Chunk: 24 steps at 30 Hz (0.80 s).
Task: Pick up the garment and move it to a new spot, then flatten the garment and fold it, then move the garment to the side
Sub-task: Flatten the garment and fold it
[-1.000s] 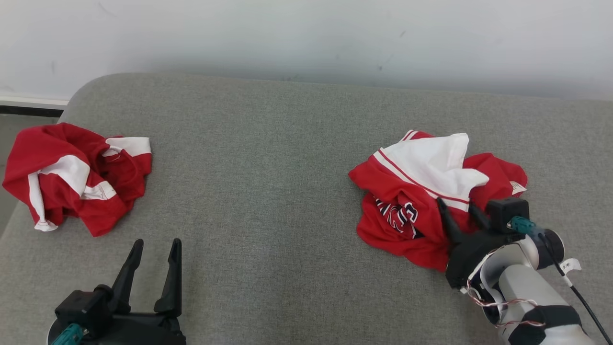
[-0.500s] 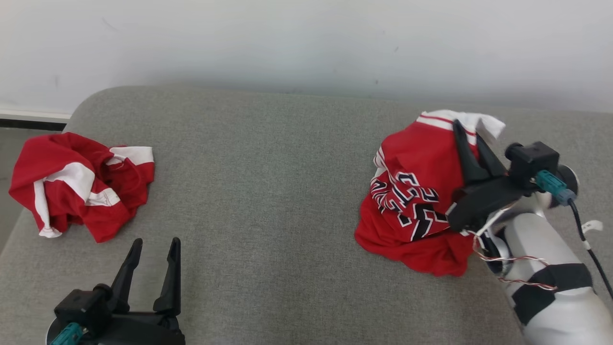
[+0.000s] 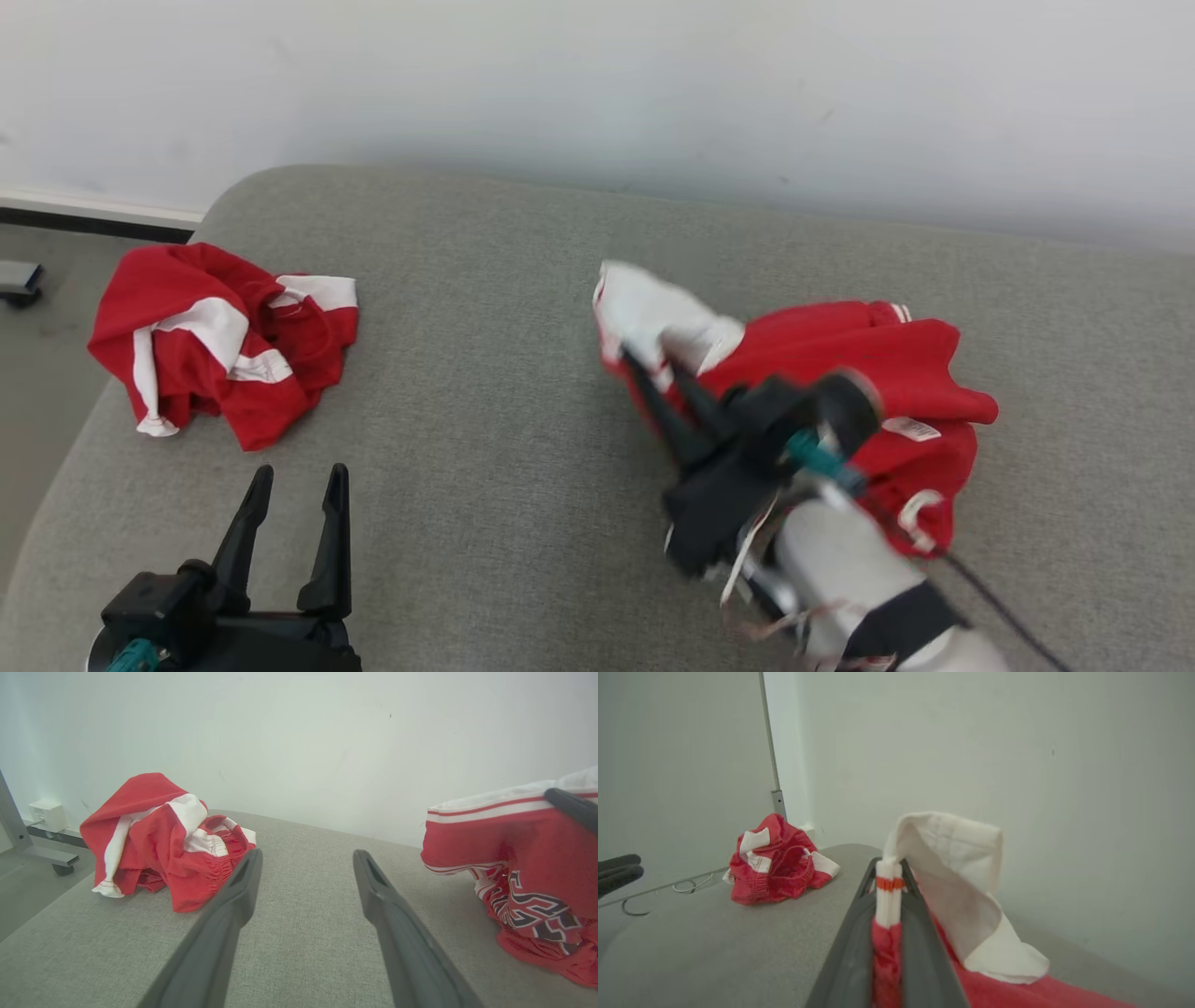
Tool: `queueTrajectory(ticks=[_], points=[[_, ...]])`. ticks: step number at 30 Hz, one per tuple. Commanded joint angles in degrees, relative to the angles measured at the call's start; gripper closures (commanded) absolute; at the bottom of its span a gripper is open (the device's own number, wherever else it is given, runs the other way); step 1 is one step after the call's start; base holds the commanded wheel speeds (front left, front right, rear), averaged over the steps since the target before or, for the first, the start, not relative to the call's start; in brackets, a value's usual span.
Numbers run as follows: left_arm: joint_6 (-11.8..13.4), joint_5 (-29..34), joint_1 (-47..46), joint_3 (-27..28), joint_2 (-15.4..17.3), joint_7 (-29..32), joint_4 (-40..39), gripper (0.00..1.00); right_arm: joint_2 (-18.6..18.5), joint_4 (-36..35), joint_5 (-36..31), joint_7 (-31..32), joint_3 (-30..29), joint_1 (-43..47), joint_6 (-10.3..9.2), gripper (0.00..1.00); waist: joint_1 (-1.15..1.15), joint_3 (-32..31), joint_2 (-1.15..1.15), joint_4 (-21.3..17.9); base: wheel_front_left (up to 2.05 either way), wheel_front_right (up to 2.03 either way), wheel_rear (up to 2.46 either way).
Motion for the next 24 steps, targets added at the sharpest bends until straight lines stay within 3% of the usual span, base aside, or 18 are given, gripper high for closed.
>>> queueTrajectory(ticks=[1, 7, 8, 9, 10, 13, 17, 24], points=[[-0.1, 0.0, 0.9, 0.2, -0.3, -0.1, -0.2, 0.0, 0.6, 1.4, 0.8, -0.3, 3.3, 2.0, -0.13, 1.0, 0.0, 0.4, 0.0, 1.3, 0.0, 0.0, 0.0], [-0.3, 0.1, 0.6, 0.4, -0.9, -0.1, 0.2, 0.0, 1.1, 4.1, 5.2, -0.3, 18.5, 7.2, -0.13, 1.0, 0.0, 0.8, 0.0, 2.6, 0.0, 0.0, 0.0], [-0.3, 0.2, 0.5, 0.4, -1.0, -0.1, 0.3, 0.0, 1.0, 4.6, 6.1, -0.3, 21.1, 7.8, -0.13, 0.82, 0.0, 0.8, 0.0, 2.7, 0.0, 0.0, 0.0], [-0.3, 0.3, 0.5, 0.5, -1.1, -0.1, 0.4, 0.0, 1.0, 5.4, 6.7, -0.3, 23.3, 8.1, -0.13, 0.57, 0.0, 0.8, 0.0, 2.8, 0.0, 0.0, 0.0], [-0.4, 0.3, 0.5, 0.5, -1.3, -0.1, 0.4, 0.0, 1.0, 5.7, 7.3, -0.3, 24.7, 7.9, -0.13, 0.0, 0.0, 0.8, 0.0, 2.8, 0.0, 0.0, 0.0], [-0.4, 0.5, 0.6, 0.6, -1.6, -0.1, 0.6, 0.0, 1.1, 6.4, 9.5, -0.3, 27.0, 7.8, -0.13, 0.0, 0.0, 0.6, 0.0, 2.5, 0.0, 0.0, 0.0], [-0.3, 0.6, 1.2, 0.9, -1.7, -0.1, 0.5, 0.0, 1.0, 6.3, 9.4, -0.3, 25.7, 6.7, -0.13, 0.0, 0.0, 0.3, 0.0, 1.7, 0.0, 0.0, 0.0], [-0.2, 0.9, 2.1, 1.6, -1.4, -0.1, 0.1, 0.0, -1.2, 1.9, 4.7, -0.3, 14.0, 7.7, -0.13, 0.0, 0.0, -1.1, 0.0, -1.3, 0.0, 0.0, 0.0]])
